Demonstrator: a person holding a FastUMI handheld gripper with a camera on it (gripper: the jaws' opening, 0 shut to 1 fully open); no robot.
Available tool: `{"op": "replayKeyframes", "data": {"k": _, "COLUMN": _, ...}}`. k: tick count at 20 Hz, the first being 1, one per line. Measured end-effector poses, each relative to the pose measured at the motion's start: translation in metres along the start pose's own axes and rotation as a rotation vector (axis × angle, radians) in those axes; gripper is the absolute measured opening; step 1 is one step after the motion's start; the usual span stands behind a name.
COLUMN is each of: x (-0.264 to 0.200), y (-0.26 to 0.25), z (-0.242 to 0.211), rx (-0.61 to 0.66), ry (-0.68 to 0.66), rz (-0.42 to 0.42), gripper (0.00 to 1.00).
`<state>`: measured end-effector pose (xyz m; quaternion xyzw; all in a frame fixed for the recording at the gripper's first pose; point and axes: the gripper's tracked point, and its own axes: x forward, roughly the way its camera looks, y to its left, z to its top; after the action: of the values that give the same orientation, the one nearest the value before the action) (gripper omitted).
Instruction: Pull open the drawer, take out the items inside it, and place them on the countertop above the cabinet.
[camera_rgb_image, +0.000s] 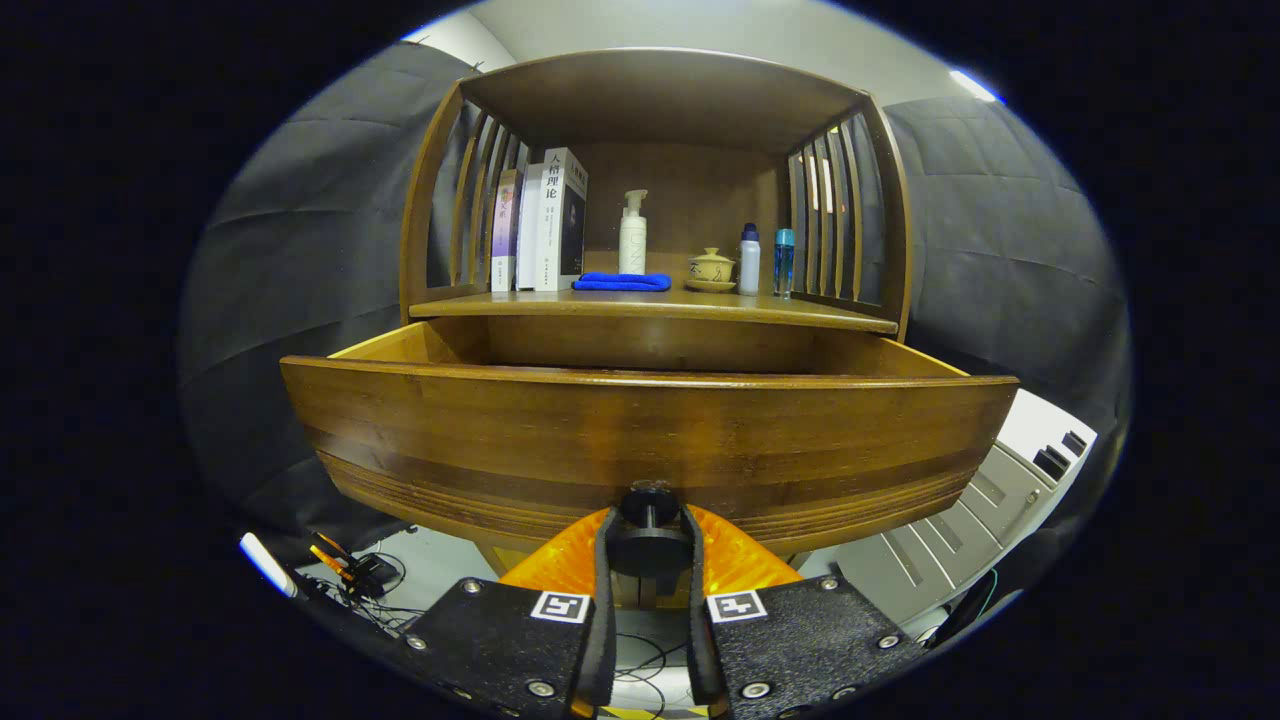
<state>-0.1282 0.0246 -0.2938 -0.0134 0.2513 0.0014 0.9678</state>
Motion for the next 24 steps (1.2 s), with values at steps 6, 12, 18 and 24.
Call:
{"op": "replayKeyframes", "data": {"k": 6, "x": -0.015, "y": 0.005, "z": -0.006, "rx": -0.014, "ry": 0.009, "rz": 0.006, "gripper": 0.32}}
{"op": "replayKeyframes", "data": {"k": 12, "x": -0.029, "y": 0.017, "z": 0.019, "rx": -0.013, "ry": -0.024, "rz": 0.07, "gripper": 0.55}}
{"op": "replayKeyframes", "data": {"k": 18, "x": -0.051, "y": 0.015, "z": 0.087, "rx": -0.001, "ry": -0.097, "rz": 0.107, "gripper": 0.96}}
{"op": "replayKeyframes", "data": {"k": 24, "x": -0.016, "y": 0.004, "z": 0.138, "rx": -0.103, "ry": -0.035, "rz": 0.039, "gripper": 0.96}}
